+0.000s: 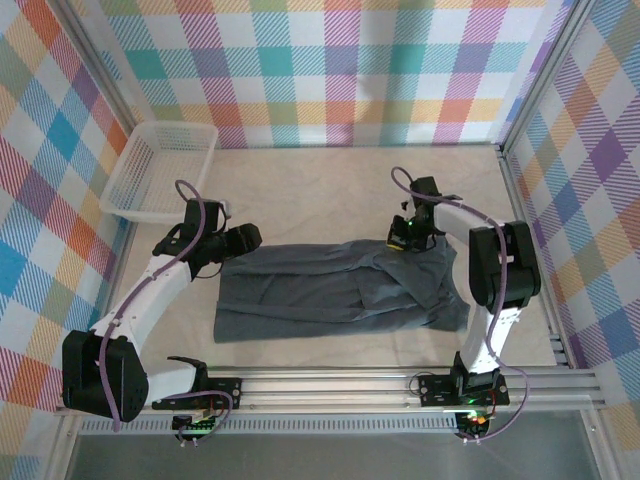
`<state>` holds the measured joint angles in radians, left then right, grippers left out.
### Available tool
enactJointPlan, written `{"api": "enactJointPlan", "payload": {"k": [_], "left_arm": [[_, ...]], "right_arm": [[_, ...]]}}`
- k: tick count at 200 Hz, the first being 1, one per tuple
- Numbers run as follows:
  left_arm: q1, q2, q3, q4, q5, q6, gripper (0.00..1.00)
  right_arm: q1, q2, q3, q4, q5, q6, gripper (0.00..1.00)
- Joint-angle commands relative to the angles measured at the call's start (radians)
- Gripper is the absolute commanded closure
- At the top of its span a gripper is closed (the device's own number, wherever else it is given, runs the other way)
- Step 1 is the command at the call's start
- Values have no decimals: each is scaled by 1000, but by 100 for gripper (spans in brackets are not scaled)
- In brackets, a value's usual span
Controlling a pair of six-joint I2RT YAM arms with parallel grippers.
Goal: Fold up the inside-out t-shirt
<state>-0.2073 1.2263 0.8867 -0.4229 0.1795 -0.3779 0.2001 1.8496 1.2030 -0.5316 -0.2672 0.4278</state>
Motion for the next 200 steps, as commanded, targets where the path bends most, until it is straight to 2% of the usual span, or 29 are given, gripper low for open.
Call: {"api": "enactJointPlan", "payload": {"k": [1,29,51,59,69,87,99,113,128,139,149,175,200], "left_arm": [[-16,-7,-9,-13,7,-1,29],[-18,-19,-21,-20,22,-3,30],[-38,-18,-38,-12,35,-14,30],[-52,-12,-44,-7,38,-21,30],[-76,-2,-54,-3,41,-29,30],[-136,20,-68,-3,9,-56,35],[-187,37,-75,-1,-29,-70,39],[-246,70,-71,-3,-77,-84,46],[-289,120,-65,6,-107,-101,62],[-308,168,-50,2,-123,-107,79],[-317,219,-31,-8,-130,-105,100],[-322,341,22,-30,-98,-77,100],[-322,437,69,-30,-110,-53,100]], "right_arm": [[2,-166,-74,-45,-20,8,100],[63,-383,-275,-56,-18,53,100],[147,-466,-455,6,-77,137,96],[177,-472,-485,5,-98,149,88],[187,-487,-486,-33,-95,149,72],[158,-585,-474,-84,18,130,56],[99,-634,-466,-62,57,116,50],[30,-616,-425,-40,87,80,48],[-6,-530,-373,-25,107,30,51],[-22,-452,-336,-16,103,0,60],[-35,-383,-307,-4,91,-17,71],[-51,-256,-236,0,107,-58,100],[-52,-168,-166,-23,156,-115,100]]}}
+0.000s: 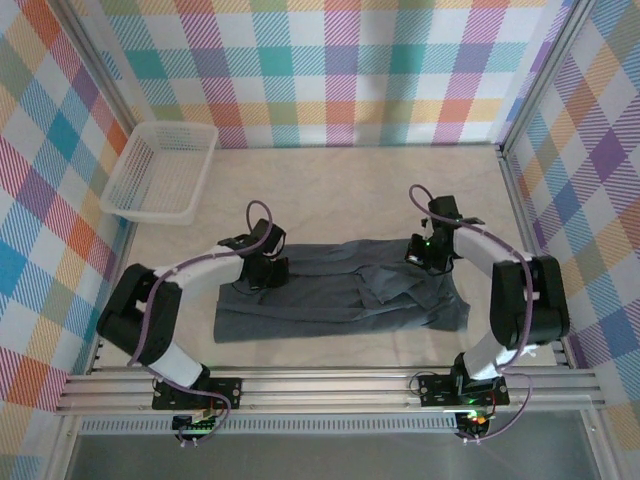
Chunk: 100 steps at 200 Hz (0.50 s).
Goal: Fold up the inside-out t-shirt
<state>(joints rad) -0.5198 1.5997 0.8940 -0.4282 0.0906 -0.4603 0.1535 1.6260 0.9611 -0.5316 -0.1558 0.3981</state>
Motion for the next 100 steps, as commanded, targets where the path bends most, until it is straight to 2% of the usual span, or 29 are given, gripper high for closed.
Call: {"api": "enactJointPlan", "payload": {"k": [1,37,63,83,100], "left_arm": [[-9,70,65,-24,-22,31,100],[6,277,247,-88,-83,69,100],[60,439,425,-115,-66,86,100],[101,569,629,-140,-36,125,100],[123,706,878,-191,-18,164,100]], "right_arm": [[-6,58,80,-26,45,-88,100],[-11,188,160,-71,19,-110,100],[-14,261,172,-67,-2,-88,100],[-30,270,192,-86,-23,-71,100],[-45,236,190,-101,-72,-43,100]]}}
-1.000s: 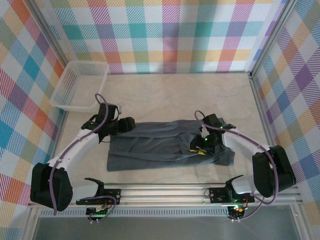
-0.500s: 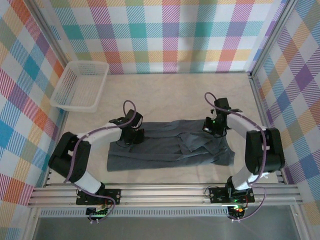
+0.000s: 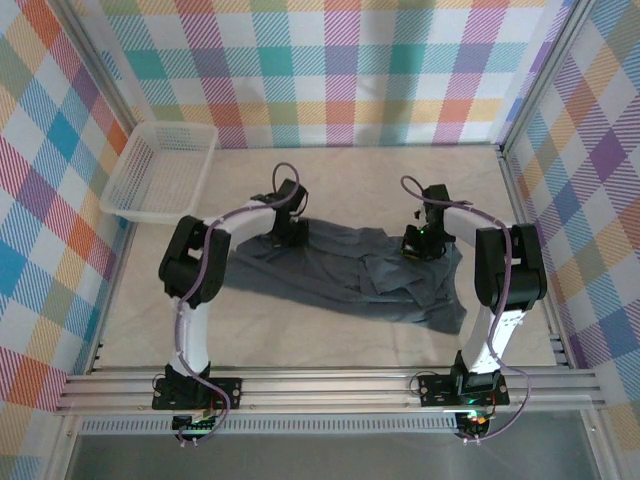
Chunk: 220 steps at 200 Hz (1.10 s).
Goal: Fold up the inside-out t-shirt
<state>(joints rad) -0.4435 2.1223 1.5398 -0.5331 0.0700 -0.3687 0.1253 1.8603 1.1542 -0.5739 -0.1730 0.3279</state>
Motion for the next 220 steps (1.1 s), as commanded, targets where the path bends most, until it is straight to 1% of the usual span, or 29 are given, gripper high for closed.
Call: {"api": "enactJointPlan", "payload": {"k": [1,13,29,44,54,67,78,89,94,102,112,124,131,145,155,171,185,208,220], "left_arm": [[48,193,249,-90,3,74,100],[57,296,457,-132,27,85,100],[65,450,729,-183,76,77,100],[65,541,909,-191,128,55,100],[61,558,951,-159,168,20,100],[51,535,944,-104,184,-12,100],[40,504,932,-75,183,-19,100],[32,459,904,-56,182,-17,100],[30,433,880,-47,180,-13,100],[30,378,829,-29,177,-6,94],[33,301,756,-27,159,8,87],[45,190,634,-14,150,21,77],[54,109,537,17,155,21,72],[71,-69,312,85,165,18,66],[82,-196,161,116,161,17,63],[101,-380,-61,131,166,7,60],[127,-518,-240,137,181,-18,57],[186,-707,-483,144,221,-66,52],[207,-789,-573,140,221,-84,48]], "right_arm": [[-17,0,-6,-57,-58,29,100],[-16,-48,-62,-25,-116,76,100],[1,-124,-207,72,-219,190,100],[84,-218,-368,211,-269,322,100],[183,-257,-434,308,-289,411,100],[330,-269,-448,397,-299,497,100],[451,-244,-398,405,-290,504,100],[538,-203,-321,371,-286,471,100],[565,-192,-294,359,-284,459,100],[588,-196,-277,373,-288,459,100],[593,-240,-302,428,-289,484,100],[588,-325,-343,453,-222,494,100],[587,-376,-370,450,-163,487,94],[583,-469,-423,436,-66,468,80],[572,-515,-458,426,-31,458,75],[545,-550,-509,426,-36,458,72],[535,-548,-544,446,-59,466,68],[531,-481,-566,512,-130,467,64],[531,-426,-548,509,-149,454,59]]}}
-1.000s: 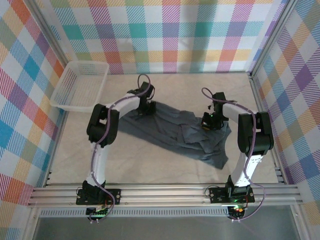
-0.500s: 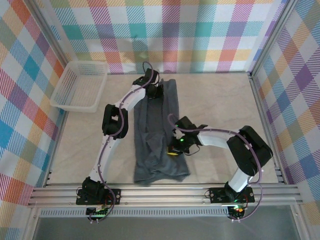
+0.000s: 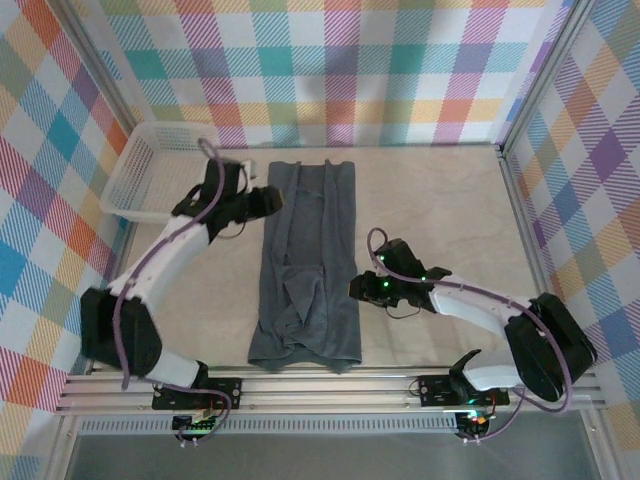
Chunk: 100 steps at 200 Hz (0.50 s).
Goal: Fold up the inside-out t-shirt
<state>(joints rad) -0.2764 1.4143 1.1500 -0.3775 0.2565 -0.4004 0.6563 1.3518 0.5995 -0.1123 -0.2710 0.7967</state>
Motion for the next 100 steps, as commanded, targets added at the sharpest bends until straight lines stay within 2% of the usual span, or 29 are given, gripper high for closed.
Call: {"api": "enactJointPlan", "payload": {"k": [1,10,20,55,100], "left_arm": [[41,-87,-190,-17,35,-53,47],[48,-134,-238,-23,41,-65,46],[51,-172,-282,-30,51,-76,44],[52,-249,-396,-74,47,-87,40],[52,-294,-533,-59,56,-161,34]], "right_arm": [[0,86,8,47,-53,-16,58],[0,119,13,58,-72,-19,40],[2,143,16,63,-80,-15,37],[1,159,-2,50,-75,-7,44],[34,273,59,63,-176,-29,61]]}}
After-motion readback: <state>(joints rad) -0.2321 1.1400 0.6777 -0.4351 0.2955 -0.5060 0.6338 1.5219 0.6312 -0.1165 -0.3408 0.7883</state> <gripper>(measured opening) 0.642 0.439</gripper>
